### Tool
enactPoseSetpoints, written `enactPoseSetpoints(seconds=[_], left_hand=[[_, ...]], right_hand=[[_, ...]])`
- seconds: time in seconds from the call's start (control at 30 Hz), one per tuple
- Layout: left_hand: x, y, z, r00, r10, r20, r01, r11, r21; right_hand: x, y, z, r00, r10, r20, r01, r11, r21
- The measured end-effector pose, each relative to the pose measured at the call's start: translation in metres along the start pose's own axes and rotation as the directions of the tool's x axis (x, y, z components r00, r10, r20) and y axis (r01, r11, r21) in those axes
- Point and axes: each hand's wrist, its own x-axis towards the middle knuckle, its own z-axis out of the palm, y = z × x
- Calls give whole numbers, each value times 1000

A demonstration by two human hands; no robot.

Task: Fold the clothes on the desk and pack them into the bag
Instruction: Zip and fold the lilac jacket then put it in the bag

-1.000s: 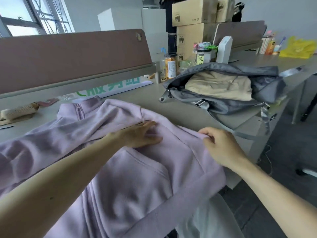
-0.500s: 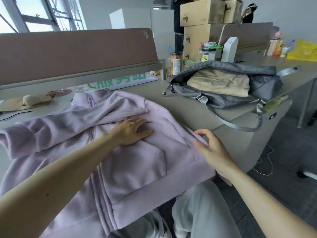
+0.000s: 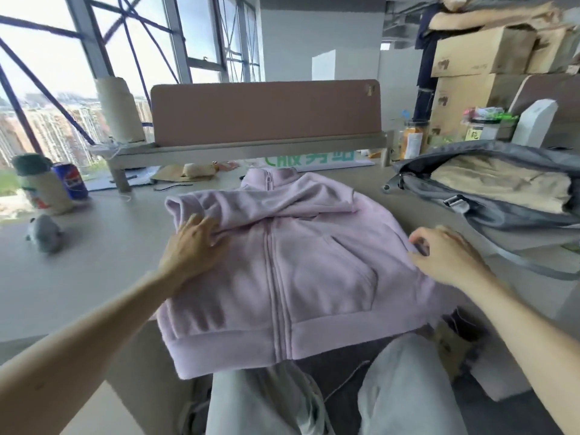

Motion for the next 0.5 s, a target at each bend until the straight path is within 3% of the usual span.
enactPoseSetpoints(seconds=[0.07, 0.13, 0.17, 0.23, 0.3, 0.37, 0.43, 0.5], left_hand=[[-13, -23, -21, 967, -255, -24, 254, 966, -37], [-27, -38, -40, 870, -463, 171, 480, 874, -78], [-34, -42, -49, 813, -494, 307, 549, 827, -122], [-50, -39, -63, 779, -402, 482, 564, 785, -257], [-61, -25, -72, 810, -237, 537, 527, 694, -490], [-70, -10, -73, 826, -123, 550, 550, 389, -739], [-77, -2, -70, 814, -1, 580, 578, 88, -811], [-84, 5, -64, 805, 5, 593, 593, 11, -805]], right_hand=[[13, -21, 4, 996, -69, 62, 66, 996, 53], [23, -45, 9, 982, -141, 122, 131, 987, 92], [27, -57, 14, 974, -178, 141, 166, 981, 96], [31, -79, 23, 952, -234, 200, 217, 971, 105], [32, -96, 34, 922, -283, 264, 248, 956, 156], [32, -106, 47, 906, -316, 281, 268, 943, 195], [36, -105, 58, 901, -324, 287, 275, 940, 200], [42, -101, 63, 899, -334, 284, 273, 933, 233]])
